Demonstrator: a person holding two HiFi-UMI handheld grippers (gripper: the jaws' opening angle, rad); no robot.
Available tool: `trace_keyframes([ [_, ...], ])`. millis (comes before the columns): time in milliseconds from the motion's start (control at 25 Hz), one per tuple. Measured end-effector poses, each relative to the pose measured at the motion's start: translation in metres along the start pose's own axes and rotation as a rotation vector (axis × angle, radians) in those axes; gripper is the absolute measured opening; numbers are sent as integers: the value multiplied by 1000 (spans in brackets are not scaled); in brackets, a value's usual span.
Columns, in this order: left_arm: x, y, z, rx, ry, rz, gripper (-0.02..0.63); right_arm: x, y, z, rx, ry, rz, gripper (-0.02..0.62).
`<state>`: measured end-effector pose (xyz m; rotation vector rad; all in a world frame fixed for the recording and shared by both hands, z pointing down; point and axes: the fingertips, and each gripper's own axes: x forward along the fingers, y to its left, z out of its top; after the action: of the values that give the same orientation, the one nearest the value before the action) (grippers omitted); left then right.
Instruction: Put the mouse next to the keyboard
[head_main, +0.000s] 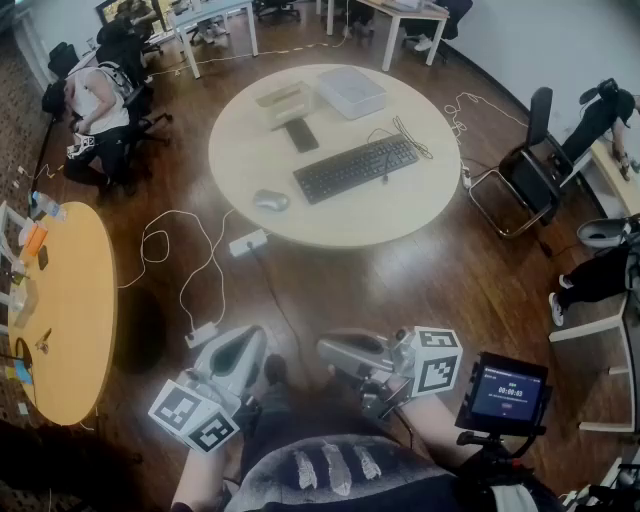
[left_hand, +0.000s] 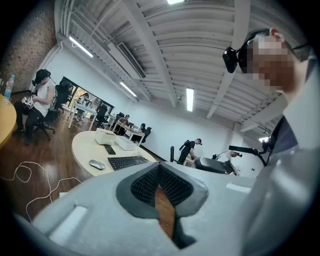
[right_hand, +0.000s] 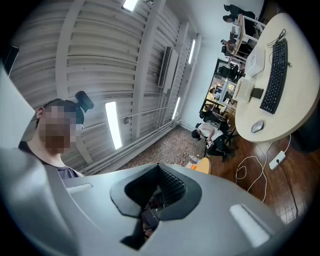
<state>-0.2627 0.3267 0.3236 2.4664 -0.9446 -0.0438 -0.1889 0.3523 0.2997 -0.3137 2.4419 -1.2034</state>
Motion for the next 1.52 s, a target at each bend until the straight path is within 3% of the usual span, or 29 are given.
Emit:
trace_keyframes([
  [200, 7, 22, 12, 26, 5, -24, -2, 23, -7, 8, 3, 17, -4, -2],
  [440, 19, 66, 40, -25, -8, -142, -2, 81, -25, 24, -22, 44, -50, -2],
  [720, 16, 124, 59, -63, 41, -267, -2, 151, -41, 21, -98, 64, -168, -2],
  [920, 44, 142, 62, -82, 40, -335, -2, 149, -78, 30, -101, 47, -294, -2],
  [1040, 62, 142, 61, -105, 46, -340, -2, 139, -92, 45, -96, 17, -328, -2],
  [1160, 81, 143, 64, -63, 61, -333, -2, 129, -109, 63, -91, 2, -309, -2],
  [1360, 120, 142, 55, -53, 61, -232, -2, 108, -128, 95, -26, 3, -153, -2],
  [1520, 164, 120, 52, -14, 77, -168, -2, 72, -134, 123, -27, 27, -90, -2],
])
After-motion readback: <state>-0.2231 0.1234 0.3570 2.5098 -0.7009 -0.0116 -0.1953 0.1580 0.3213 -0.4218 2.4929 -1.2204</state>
